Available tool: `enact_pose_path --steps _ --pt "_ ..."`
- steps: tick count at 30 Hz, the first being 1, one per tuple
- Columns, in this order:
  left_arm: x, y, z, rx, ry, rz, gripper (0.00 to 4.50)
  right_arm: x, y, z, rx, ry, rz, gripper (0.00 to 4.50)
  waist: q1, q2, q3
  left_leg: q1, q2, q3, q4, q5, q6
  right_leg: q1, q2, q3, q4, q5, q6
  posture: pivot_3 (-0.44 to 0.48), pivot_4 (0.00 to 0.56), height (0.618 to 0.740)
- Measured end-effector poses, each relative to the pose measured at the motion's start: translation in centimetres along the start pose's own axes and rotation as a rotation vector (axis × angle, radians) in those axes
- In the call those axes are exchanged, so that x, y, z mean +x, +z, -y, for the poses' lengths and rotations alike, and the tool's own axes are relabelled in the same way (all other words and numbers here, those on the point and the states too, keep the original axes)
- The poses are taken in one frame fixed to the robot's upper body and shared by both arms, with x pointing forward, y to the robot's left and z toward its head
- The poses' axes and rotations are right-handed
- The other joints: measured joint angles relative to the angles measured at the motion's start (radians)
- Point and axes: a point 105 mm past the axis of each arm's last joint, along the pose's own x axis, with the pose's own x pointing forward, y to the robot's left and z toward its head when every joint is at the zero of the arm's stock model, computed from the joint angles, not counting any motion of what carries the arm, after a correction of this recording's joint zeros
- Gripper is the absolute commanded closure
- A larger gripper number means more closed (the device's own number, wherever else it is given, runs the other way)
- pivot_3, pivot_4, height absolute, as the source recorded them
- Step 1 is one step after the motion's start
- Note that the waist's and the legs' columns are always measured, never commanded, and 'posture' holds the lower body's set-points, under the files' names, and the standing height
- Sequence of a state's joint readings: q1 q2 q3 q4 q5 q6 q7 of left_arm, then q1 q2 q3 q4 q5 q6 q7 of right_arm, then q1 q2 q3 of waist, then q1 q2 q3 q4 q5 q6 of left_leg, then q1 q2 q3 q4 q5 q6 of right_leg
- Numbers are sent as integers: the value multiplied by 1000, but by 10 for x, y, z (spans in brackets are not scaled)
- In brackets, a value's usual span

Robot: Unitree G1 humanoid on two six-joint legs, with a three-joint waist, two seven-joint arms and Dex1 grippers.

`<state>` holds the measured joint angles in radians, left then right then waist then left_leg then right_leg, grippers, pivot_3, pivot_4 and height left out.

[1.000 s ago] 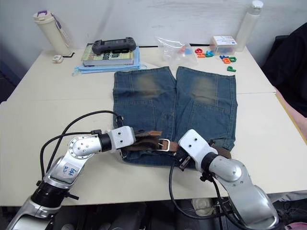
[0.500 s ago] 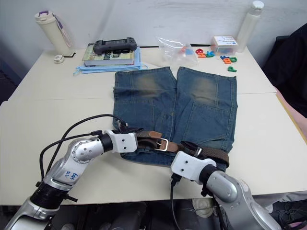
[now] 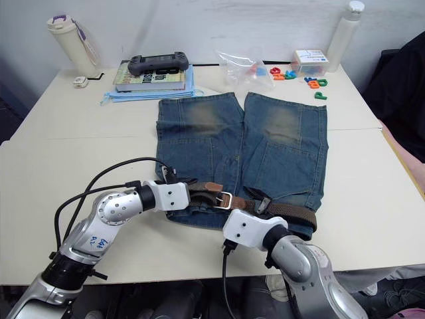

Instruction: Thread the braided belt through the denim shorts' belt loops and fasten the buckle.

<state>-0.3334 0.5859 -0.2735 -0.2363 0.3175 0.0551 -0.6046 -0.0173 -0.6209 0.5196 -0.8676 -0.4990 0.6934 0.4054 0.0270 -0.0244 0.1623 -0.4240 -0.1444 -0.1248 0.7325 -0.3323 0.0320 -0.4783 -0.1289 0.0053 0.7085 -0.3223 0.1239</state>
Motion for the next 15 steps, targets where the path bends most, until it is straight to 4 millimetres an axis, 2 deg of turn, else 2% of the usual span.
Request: enact_pose_path --steps 5,13,15 --pt "1 0 0 -9 1 -2 4500 8 -3 2 -75 -25 -36 60 0 0 0 0 0 0 0 0 0 0 0 0 1 0 0 0 150 659" --pt "2 1 1 -22 4 0 4500 12 -2 -3 -93 -47 -59 60 1 0 0 0 0 0 1 0 0 -1 0 0 2 0 -1 0 150 659" --pt "2 1 1 -24 4 0 4500 11 -3 -5 -91 -45 -71 584 1 0 0 0 0 0 1 0 0 -1 0 0 2 0 -1 0 150 659"
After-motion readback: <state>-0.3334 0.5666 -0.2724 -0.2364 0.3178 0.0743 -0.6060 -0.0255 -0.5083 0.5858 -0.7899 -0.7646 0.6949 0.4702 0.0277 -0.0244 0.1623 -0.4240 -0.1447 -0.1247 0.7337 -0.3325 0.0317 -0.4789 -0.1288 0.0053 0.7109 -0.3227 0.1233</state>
